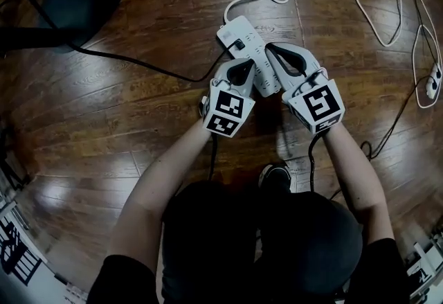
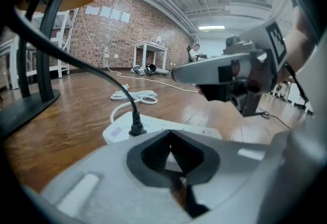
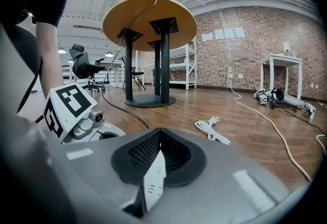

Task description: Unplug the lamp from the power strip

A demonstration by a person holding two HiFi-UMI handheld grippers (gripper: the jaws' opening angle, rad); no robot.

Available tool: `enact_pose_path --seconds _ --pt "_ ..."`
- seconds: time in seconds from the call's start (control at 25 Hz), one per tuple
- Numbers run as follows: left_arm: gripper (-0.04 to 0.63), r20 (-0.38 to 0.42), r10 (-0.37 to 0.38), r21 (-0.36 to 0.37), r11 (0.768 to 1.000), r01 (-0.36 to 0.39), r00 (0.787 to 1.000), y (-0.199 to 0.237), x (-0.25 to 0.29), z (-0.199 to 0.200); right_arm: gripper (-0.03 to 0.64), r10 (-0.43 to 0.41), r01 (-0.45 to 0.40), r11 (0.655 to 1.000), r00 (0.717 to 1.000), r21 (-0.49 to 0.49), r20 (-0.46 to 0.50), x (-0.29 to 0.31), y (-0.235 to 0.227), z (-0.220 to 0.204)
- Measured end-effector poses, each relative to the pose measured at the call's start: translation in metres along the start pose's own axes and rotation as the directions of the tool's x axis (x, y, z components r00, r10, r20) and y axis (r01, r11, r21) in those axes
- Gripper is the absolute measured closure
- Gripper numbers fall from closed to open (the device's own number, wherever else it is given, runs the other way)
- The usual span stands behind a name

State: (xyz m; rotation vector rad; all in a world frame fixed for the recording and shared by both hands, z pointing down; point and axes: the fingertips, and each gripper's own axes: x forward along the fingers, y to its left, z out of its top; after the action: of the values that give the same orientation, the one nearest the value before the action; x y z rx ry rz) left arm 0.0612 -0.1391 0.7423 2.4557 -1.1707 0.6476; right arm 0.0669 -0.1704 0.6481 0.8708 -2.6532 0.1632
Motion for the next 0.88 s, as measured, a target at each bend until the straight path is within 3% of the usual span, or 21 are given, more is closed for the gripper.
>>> enact_pose_path --seconds 0.12,0.28,0.56,0.64,0.8,0.88 --pt "0.591 -0.035 0.011 0.061 0.998 -0.009 0.999 -0.003 0.005 -0.009 0.607 0.037 -0.038 0.999 0.998 -0.012 -0.055 0.010 0.005 -0.011" --pt "0.591 -0.047 0.002 0.060 0.998 0.001 0.999 -0.004 0.009 -0.013 0.607 0.091 -0.093 0.996 0.989 -0.016 -0.116 0.025 0.007 -0.021" --pt "0.591 -0.061 -0.016 0.133 0.991 0.024 0.998 -0.007 0.014 -0.009 0.603 0.154 -0.152 0.988 0.971 0.025 -0.183 0.043 0.007 -0.034" --pt "0.591 -0.063 -0.026 0.116 0.993 0.033 0.998 -0.009 0.016 -0.009 0.575 0.176 -0.172 0.984 0.964 0.041 -0.201 0.045 0.010 -0.040" --pt "0.592 -0.036 -0.047 0.013 0.999 0.048 0.998 -0.006 0.015 -0.009 0.547 0.197 -0.187 0.980 0.953 0.065 -0.229 0.050 0.013 -0.053" --pt "0.591 -0.037 -0.056 0.012 0.998 0.057 0.998 -0.006 0.015 -0.009 0.529 0.216 -0.206 0.976 0.944 0.066 -0.251 0.056 0.017 -0.057"
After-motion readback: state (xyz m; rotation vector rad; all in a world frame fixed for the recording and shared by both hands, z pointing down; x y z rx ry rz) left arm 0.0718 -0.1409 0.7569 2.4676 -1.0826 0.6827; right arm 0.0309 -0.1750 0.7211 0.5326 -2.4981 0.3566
